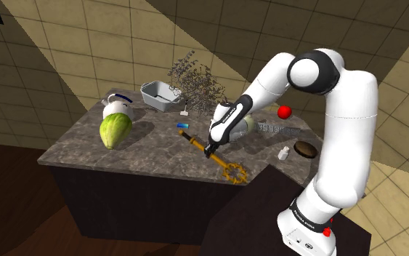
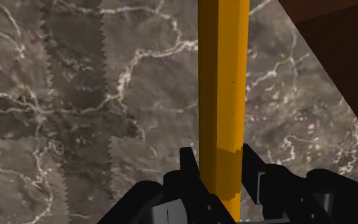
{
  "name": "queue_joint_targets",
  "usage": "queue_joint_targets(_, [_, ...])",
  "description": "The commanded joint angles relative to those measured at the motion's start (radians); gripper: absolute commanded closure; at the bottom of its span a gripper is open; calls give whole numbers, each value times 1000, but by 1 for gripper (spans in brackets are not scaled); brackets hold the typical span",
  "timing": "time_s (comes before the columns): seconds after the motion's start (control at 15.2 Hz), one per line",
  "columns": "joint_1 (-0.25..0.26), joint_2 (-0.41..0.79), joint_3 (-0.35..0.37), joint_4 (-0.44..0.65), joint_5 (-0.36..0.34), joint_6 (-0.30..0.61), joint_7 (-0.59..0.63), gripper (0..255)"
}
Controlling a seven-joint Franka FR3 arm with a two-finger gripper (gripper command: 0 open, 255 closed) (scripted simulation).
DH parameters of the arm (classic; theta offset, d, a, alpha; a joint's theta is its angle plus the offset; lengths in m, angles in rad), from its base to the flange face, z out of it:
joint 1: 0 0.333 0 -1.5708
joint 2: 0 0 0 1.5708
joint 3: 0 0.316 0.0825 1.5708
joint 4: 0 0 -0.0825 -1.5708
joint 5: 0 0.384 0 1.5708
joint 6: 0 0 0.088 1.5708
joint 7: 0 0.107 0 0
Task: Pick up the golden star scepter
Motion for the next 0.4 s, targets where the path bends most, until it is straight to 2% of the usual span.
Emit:
queue_joint_targets(0.0, [5, -30, -4, -8, -3, -22, 4, 255])
queue_joint_targets(0.33, [9, -76, -9, -18, -9, -58, 9, 255])
